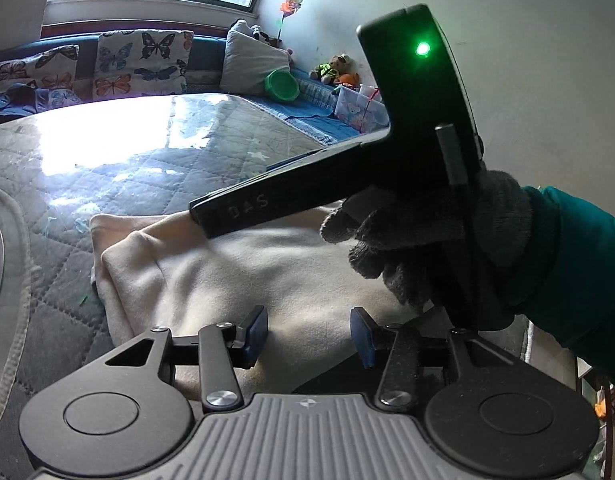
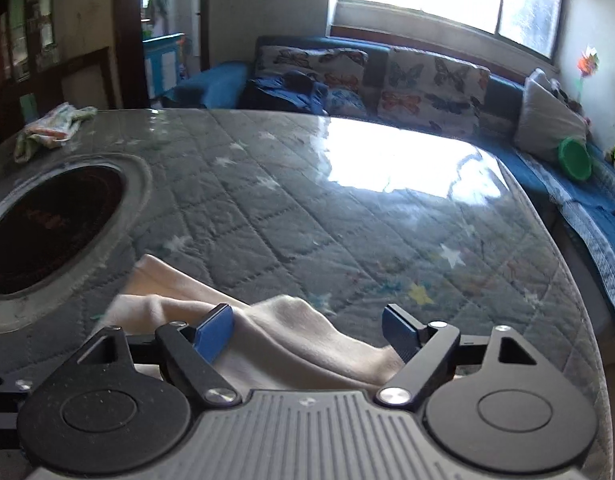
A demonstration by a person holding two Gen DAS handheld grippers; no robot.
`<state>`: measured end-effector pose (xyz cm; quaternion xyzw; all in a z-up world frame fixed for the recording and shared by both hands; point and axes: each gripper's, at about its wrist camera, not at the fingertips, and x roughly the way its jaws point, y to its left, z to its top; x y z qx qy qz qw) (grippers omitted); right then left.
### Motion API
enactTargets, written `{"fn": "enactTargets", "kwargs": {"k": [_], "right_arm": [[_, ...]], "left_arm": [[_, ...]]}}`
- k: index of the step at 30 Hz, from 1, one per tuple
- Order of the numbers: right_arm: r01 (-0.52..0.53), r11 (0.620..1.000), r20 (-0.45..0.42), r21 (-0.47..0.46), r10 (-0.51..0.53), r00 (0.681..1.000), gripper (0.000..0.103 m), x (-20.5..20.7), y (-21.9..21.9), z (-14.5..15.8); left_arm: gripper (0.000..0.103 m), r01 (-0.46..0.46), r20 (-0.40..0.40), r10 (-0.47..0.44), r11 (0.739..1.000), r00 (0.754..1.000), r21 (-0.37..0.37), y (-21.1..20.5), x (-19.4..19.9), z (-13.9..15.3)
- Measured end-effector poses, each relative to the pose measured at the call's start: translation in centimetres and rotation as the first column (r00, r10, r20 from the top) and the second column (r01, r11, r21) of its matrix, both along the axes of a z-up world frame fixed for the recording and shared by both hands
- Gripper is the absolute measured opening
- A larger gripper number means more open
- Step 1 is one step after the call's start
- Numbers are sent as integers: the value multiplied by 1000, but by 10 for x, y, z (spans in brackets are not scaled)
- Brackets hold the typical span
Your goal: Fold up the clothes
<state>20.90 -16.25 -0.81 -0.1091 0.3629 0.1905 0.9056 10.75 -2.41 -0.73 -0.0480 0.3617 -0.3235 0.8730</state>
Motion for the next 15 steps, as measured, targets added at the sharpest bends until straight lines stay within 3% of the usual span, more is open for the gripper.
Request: {"fn": "enactTargets", "kwargs": {"k": [7, 15], "right_arm": [[-14, 1000, -25, -12, 13, 1000, 87, 8, 16, -12], [8, 999, 31, 41, -9, 999, 87, -21, -23, 22]], "left_arm": [[53, -12, -2, 12, 1000, 1000, -1, 4, -3, 1], [56, -49, 17, 50, 999, 999, -18, 18, -5, 10]]}}
